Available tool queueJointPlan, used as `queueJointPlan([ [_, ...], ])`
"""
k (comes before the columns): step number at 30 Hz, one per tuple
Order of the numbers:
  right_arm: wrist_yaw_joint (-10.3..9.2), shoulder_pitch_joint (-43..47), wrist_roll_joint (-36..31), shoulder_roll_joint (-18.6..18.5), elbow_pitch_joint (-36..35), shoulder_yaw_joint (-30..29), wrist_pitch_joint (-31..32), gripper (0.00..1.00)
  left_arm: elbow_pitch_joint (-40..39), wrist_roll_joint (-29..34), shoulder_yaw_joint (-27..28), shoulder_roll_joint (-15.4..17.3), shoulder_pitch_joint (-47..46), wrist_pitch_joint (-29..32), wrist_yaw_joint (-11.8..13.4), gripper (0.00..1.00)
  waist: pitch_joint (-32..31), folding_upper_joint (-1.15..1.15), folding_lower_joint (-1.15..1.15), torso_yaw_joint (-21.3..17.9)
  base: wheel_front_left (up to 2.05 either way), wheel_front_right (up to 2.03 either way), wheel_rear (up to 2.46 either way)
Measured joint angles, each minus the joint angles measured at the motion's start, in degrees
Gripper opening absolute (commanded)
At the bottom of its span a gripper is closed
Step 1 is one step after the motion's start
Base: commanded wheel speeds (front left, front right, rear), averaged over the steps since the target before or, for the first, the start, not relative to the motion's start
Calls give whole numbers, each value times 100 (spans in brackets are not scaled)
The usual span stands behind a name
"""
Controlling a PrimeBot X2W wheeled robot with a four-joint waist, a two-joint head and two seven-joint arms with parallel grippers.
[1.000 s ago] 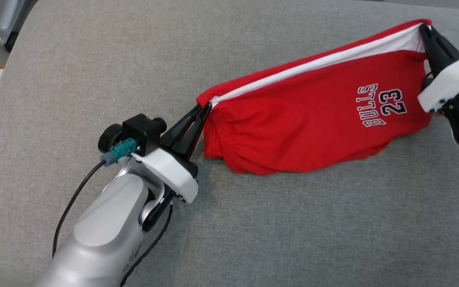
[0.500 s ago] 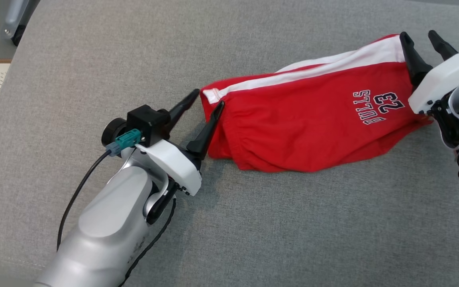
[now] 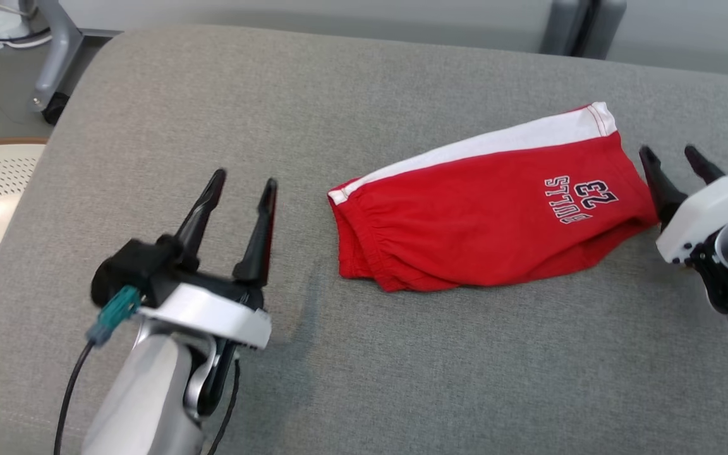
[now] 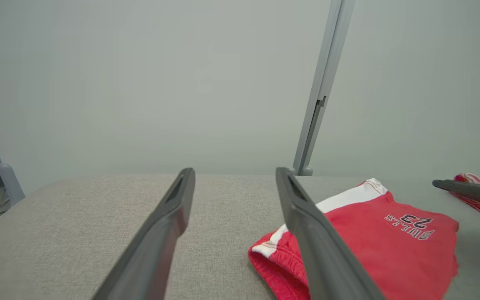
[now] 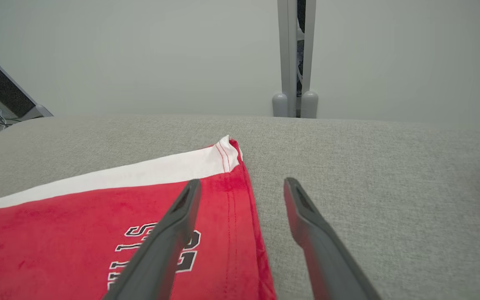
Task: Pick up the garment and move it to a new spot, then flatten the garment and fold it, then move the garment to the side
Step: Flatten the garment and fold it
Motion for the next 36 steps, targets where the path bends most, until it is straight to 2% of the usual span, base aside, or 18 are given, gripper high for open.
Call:
queueJointPlan([
  [5, 0, 148, 93, -10, 159, 129, 77, 100, -381, 299, 557, -132, 541, 1, 92, 100, -68, 0, 0, 81, 0, 0, 0],
  [11, -1, 208, 201, 88, 487, 279, 244, 100, -625, 659, 1178, -277, 1222, 1, 59, 100, -111, 0, 0, 186, 0, 0, 0],
  [22, 0, 196, 240, 218, 1010, 430, 497, 98, -633, 725, 1326, -316, 1441, 1, -73, 100, -60, 0, 0, 320, 0, 0, 0],
  [23, 0, 183, 253, 234, 1031, 446, 538, 43, -634, 713, 1306, -318, 1438, 1, -71, 100, -51, 0, 0, 325, 0, 0, 0],
  [24, -1, 155, 252, 241, 1045, 480, 565, 10, -633, 690, 1291, -318, 1437, 1, -71, 100, -44, 0, 0, 327, 0, 0, 0],
  [25, -1, 141, 258, 252, 1034, 494, 583, 0, -631, 682, 1278, -319, 1435, 1, -71, 100, -40, 0, 0, 322, 0, 0, 0],
  [31, 0, 149, 405, 330, 943, 450, 276, 0, -563, 675, 1255, -322, 1432, 1, -71, 100, -132, 0, 0, 236, 0, 0, 0],
  [36, 0, 434, 682, 320, 606, 361, -62, 0, -491, 724, 1278, -320, 1487, 1, -112, 100, -343, 0, 0, 85, 0, 0, 0],
])
